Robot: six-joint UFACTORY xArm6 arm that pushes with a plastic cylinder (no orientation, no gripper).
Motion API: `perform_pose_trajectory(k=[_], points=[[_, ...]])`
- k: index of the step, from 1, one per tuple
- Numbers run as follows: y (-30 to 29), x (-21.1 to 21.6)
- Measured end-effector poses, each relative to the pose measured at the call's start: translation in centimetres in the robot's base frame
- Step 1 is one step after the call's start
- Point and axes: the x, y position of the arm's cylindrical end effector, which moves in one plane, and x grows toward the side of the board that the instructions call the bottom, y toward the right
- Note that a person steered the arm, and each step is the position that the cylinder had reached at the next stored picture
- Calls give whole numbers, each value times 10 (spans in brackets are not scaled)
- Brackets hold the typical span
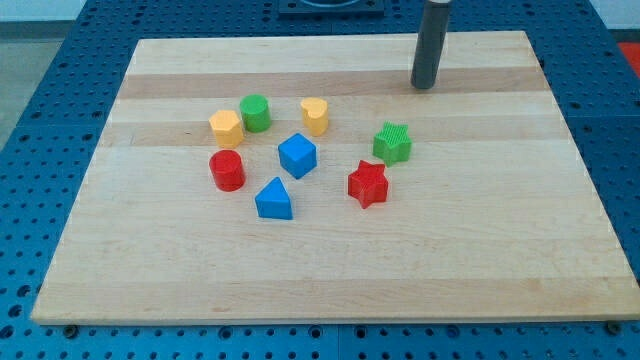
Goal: Place the green circle and hexagon diagonally bottom left to the red circle
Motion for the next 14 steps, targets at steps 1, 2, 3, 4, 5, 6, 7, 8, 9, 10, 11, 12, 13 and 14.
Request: perform_pose_trajectory(k=[1, 2, 3, 4, 5, 6, 7, 8, 9, 10, 11, 12, 13, 14], points=[[0, 0], [-6, 0], [-22, 0], [-48, 0], [-91, 2], [-144, 20], [-146, 20], [-163, 20], [-187, 21], [-187, 22], [-202, 36], [-214, 41], [-222, 41], [-238, 46]])
